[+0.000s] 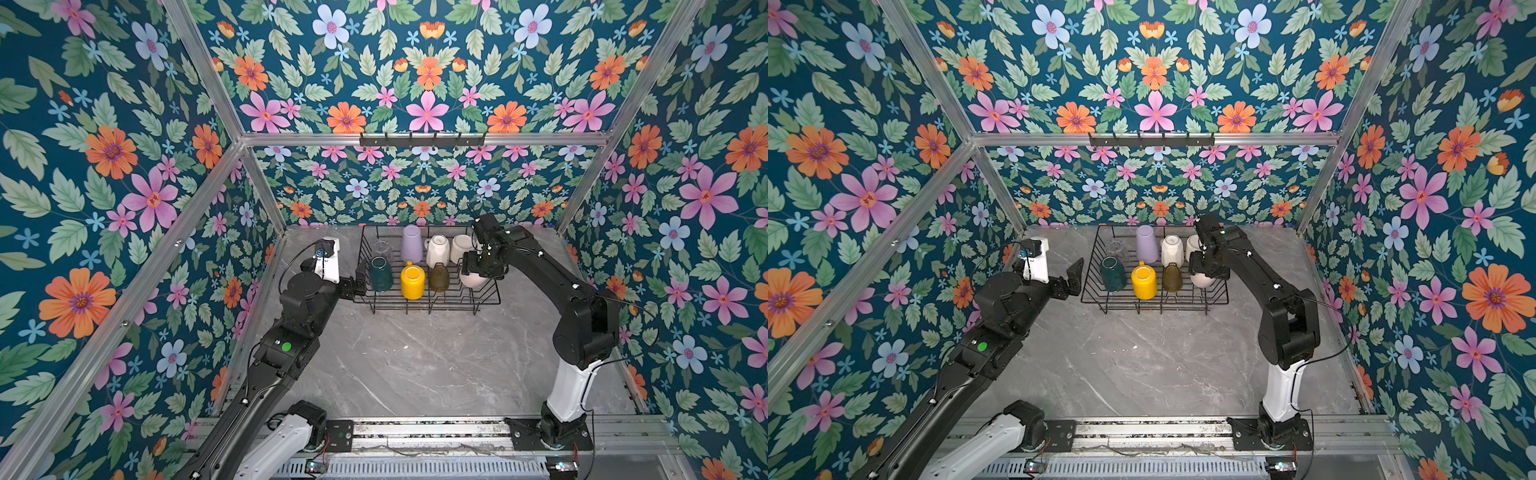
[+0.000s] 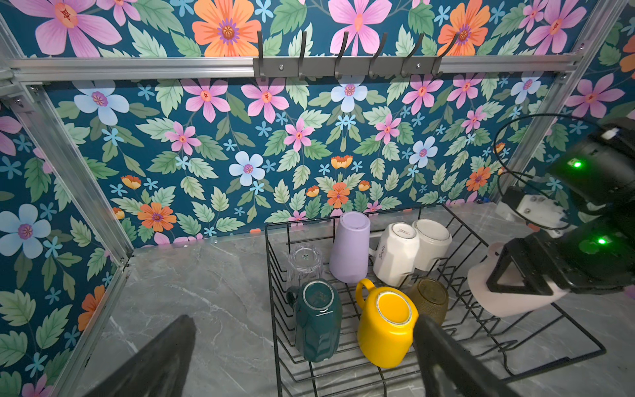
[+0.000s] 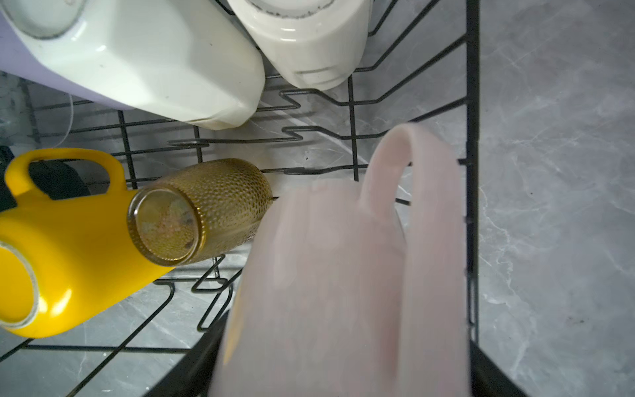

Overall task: Load cups into a dish rack
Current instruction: Place the cup upside down at the dish rack.

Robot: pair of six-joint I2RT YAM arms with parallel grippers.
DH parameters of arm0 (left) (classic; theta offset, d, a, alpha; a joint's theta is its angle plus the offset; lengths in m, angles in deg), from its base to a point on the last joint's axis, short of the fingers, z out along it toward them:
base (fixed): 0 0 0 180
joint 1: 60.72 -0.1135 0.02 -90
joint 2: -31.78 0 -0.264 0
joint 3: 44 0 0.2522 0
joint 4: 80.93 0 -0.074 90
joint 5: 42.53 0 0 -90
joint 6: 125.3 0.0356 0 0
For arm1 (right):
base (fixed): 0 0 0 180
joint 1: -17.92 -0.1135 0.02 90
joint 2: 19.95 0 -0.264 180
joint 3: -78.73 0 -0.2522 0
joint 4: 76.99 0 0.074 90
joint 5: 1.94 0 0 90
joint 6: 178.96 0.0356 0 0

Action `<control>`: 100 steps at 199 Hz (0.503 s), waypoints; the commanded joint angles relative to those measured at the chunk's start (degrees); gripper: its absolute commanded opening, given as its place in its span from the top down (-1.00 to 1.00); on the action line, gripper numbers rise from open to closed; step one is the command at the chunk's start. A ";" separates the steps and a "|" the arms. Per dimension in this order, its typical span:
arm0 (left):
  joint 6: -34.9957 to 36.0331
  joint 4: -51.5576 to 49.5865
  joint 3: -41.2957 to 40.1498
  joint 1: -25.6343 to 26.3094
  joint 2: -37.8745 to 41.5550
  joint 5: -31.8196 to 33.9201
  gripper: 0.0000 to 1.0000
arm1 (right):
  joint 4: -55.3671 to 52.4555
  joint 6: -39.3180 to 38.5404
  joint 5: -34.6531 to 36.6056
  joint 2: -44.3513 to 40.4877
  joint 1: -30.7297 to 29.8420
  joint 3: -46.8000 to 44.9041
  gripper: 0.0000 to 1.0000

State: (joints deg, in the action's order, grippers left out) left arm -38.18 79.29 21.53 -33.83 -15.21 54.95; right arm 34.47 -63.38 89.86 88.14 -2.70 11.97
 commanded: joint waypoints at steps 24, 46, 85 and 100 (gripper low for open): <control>-0.03 0.31 0.22 -0.06 0.72 -0.14 -1.00 | 0.62 2.88 1.16 2.40 0.02 0.80 1.00; 0.02 0.36 0.09 -0.09 0.99 0.03 -1.00 | 1.98 3.46 0.21 3.25 0.05 0.04 1.00; -0.03 0.31 0.08 -0.07 1.01 0.11 -1.00 | 3.28 4.02 0.02 4.79 0.01 0.01 1.00; -0.03 0.31 0.09 -0.09 0.94 0.24 -1.00 | 3.86 4.17 0.04 5.27 0.01 -0.08 1.00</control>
State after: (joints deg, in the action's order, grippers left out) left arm -38.18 79.27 21.55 -33.83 -14.33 54.97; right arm 35.54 -60.12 88.16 93.10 -2.72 11.73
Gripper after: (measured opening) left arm 0.998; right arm 0.775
